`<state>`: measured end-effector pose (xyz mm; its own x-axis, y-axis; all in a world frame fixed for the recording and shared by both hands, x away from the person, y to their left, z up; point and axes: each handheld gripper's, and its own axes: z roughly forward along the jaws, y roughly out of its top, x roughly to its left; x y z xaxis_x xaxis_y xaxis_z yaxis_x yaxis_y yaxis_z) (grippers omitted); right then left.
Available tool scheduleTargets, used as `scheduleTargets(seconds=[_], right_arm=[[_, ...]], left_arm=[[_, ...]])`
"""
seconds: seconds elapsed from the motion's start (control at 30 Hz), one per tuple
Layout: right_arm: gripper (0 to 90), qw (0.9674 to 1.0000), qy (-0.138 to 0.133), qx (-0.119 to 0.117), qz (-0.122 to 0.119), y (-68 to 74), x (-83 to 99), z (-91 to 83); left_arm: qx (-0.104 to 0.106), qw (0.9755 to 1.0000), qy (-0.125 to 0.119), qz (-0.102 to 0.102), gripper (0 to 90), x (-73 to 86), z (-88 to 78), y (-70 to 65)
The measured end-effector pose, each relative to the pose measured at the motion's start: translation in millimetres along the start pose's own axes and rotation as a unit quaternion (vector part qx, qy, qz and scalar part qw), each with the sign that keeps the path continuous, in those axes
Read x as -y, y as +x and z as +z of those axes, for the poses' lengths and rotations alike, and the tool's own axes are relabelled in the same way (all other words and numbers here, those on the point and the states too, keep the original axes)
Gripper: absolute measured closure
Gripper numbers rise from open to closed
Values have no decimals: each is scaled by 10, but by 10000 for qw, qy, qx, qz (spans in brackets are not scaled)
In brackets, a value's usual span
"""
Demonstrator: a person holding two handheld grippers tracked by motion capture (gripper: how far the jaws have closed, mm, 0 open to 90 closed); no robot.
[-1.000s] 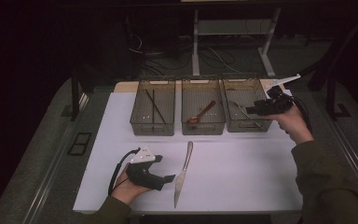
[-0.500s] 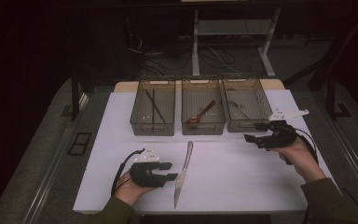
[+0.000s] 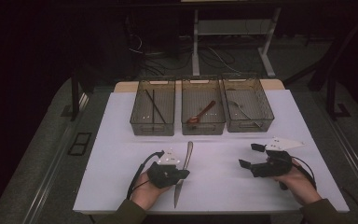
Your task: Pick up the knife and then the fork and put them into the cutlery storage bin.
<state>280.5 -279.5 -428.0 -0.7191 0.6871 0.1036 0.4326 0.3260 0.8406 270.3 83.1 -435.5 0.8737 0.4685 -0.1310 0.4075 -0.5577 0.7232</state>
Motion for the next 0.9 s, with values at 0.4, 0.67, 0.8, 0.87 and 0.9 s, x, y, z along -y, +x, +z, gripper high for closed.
scheduleTargets(seconds=[0.4,0.67,0.8,0.87,0.9], right_arm=[[167,9999,-13,-14,137,54,153,-46],[166,9999,-17,-20,143,49,154,-56],[167,9999,-21,-18,138,40,156,-57],[166,9999,-10,-32,129,42,158,-56],[167,9999,-4,-35,122,43,158,-55]], left_arm=[[-137,9994,296,59,888,-36,218,-38],[-303,9988,380,-61,889,-3,131,1],[-439,9981,432,-83,889,37,56,51],[-535,9975,454,-121,889,66,6,94],[-578,9971,464,-157,889,87,-29,128]])
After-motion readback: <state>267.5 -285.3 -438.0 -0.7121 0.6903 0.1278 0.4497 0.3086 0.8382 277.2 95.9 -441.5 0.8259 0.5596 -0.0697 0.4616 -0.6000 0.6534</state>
